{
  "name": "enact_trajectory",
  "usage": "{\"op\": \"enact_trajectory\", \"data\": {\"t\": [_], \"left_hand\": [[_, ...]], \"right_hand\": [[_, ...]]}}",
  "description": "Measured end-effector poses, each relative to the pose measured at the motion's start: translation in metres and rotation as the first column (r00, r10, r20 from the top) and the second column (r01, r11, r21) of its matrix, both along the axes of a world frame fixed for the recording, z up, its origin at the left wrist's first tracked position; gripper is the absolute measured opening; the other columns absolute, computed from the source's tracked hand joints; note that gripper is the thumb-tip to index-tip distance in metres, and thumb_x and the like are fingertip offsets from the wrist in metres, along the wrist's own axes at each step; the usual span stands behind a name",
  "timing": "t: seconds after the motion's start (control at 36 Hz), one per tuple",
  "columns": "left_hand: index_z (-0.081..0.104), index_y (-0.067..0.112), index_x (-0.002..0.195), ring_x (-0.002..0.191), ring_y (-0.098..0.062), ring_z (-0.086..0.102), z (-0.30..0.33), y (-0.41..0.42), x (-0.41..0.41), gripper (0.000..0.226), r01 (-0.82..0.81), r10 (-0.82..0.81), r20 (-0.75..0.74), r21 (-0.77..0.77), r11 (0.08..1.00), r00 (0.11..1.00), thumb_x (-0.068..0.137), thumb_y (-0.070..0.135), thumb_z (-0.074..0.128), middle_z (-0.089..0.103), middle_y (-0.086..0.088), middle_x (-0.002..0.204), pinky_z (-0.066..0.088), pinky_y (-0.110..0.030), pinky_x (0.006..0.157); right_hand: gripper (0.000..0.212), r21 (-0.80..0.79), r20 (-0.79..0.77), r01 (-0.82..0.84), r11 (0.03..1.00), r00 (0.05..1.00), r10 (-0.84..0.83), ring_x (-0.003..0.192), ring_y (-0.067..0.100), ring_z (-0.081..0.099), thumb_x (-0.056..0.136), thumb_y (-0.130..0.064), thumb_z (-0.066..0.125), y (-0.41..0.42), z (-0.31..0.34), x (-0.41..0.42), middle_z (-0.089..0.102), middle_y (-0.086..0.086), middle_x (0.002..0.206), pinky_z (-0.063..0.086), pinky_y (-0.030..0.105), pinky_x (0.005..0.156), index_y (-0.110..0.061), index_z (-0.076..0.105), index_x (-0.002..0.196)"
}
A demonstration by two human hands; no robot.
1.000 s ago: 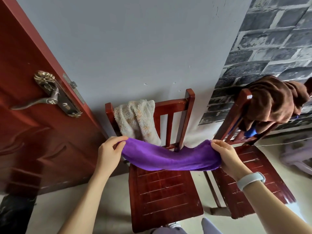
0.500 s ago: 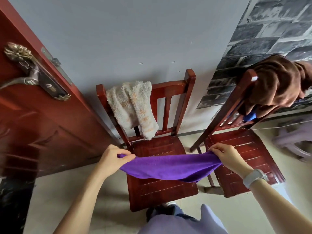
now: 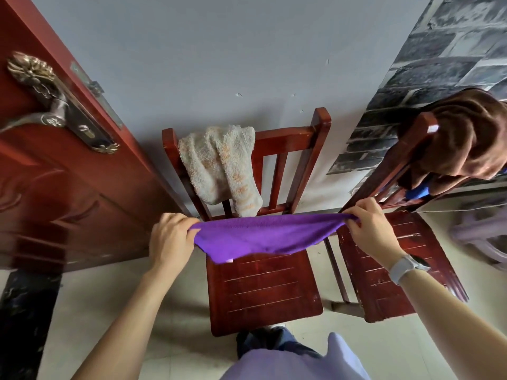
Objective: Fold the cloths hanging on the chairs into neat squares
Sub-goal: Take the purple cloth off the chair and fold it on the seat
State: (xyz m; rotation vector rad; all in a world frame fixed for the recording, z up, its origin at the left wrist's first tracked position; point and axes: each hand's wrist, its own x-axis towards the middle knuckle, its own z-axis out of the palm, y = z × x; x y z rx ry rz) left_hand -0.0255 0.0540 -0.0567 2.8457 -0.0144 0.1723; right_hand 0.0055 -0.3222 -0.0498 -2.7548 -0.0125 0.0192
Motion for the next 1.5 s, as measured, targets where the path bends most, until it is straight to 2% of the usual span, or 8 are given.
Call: {"op": "enact_trajectory", "data": {"t": [0.28,0.36,0.53,0.72,0.81,0.97,1.28,1.5], "left_hand": [[0.072,0.006,0.090,0.074,-0.034,0.056,-0.064,0.010,-0.040,0.037,0.047,-0.057,-0.066,-0.138,0.989,0.996,0.064,-0.019,0.064,0.060,-0.010,0.082,0.050,-0.042,0.064],[0.072,0.007,0.087,0.074,-0.034,0.058,-0.143,0.008,-0.065,0.039,0.058,-0.080,-0.214,-0.107,0.993,0.974,0.060,-0.020,0.065,0.061,-0.010,0.080,0.050,-0.039,0.063],[0.073,0.009,0.088,0.081,-0.034,0.060,-0.172,0.008,-0.086,0.035,0.069,-0.109,-0.415,-0.111,0.991,0.903,0.066,-0.016,0.060,0.063,-0.010,0.083,0.050,-0.038,0.069],[0.065,0.021,0.113,0.112,-0.024,0.051,-0.235,-0.002,-0.138,0.039,0.196,-0.194,-0.794,-0.096,0.976,0.577,0.083,0.003,0.047,0.060,-0.002,0.114,0.042,-0.034,0.091],[0.064,0.024,0.113,0.113,-0.023,0.052,-0.255,-0.006,-0.150,0.036,0.197,-0.177,-0.832,-0.083,0.977,0.526,0.085,0.008,0.048,0.060,-0.001,0.118,0.041,-0.032,0.092],[0.067,0.013,0.105,0.104,-0.030,0.056,-0.286,-0.014,-0.132,0.026,0.038,-0.102,-0.762,-0.101,0.994,0.639,0.084,0.009,0.052,0.062,-0.009,0.110,0.045,-0.038,0.087],[0.050,0.004,0.126,0.119,-0.037,0.041,-0.342,-0.019,-0.018,0.040,-0.049,0.000,-0.533,-0.079,0.996,0.846,0.086,0.005,0.050,0.044,-0.015,0.134,0.039,-0.046,0.098],[0.037,0.004,0.137,0.131,-0.038,0.030,-0.375,-0.011,0.045,0.049,0.081,-0.035,-0.479,0.077,0.994,0.877,0.090,0.012,0.048,0.039,-0.018,0.141,0.036,-0.052,0.099]], "right_hand": [[0.019,-0.077,0.009,-0.101,0.992,0.995,0.102,0.087,0.037,0.058,0.071,0.005,0.066,0.002,-0.051,-0.048,0.067,0.013,0.092,0.053,0.048,0.070,-0.002,0.069,0.088],[0.016,-0.117,-0.184,-0.128,0.985,0.977,0.106,0.088,0.038,0.058,0.073,0.003,0.065,0.005,-0.130,-0.080,0.067,0.012,0.090,0.051,0.047,0.072,-0.003,0.069,0.087],[0.020,-0.120,-0.441,-0.099,0.988,0.897,0.036,0.102,0.034,0.052,0.081,-0.009,0.052,0.005,-0.165,-0.099,0.063,0.012,0.098,0.047,0.042,0.081,-0.006,0.069,0.093],[0.027,-0.176,-0.736,-0.197,0.964,0.677,0.005,0.117,0.027,0.043,0.092,-0.017,0.045,0.012,-0.219,-0.165,0.056,0.010,0.118,0.040,0.035,0.090,-0.013,0.062,0.112],[0.030,-0.163,-0.791,-0.179,0.970,0.612,-0.020,0.121,0.025,0.042,0.092,-0.015,0.042,0.011,-0.236,-0.181,0.055,0.007,0.122,0.039,0.035,0.094,-0.017,0.061,0.115],[0.033,-0.133,-0.839,-0.158,0.978,0.544,-0.026,0.124,0.024,0.042,0.093,-0.017,0.039,0.013,-0.271,-0.174,0.051,0.004,0.131,0.038,0.034,0.099,-0.023,0.058,0.120],[0.035,0.024,-0.546,-0.046,0.999,0.836,0.052,0.118,0.033,0.045,0.091,-0.009,0.042,0.042,-0.338,-0.053,0.050,0.012,0.126,0.045,0.042,0.092,-0.011,0.054,0.123],[0.053,-0.154,-0.391,-0.086,0.984,0.920,0.020,0.125,0.034,0.033,0.087,-0.006,0.042,0.043,-0.359,0.030,0.037,0.009,0.139,0.034,0.046,0.097,-0.018,0.037,0.137]]}}
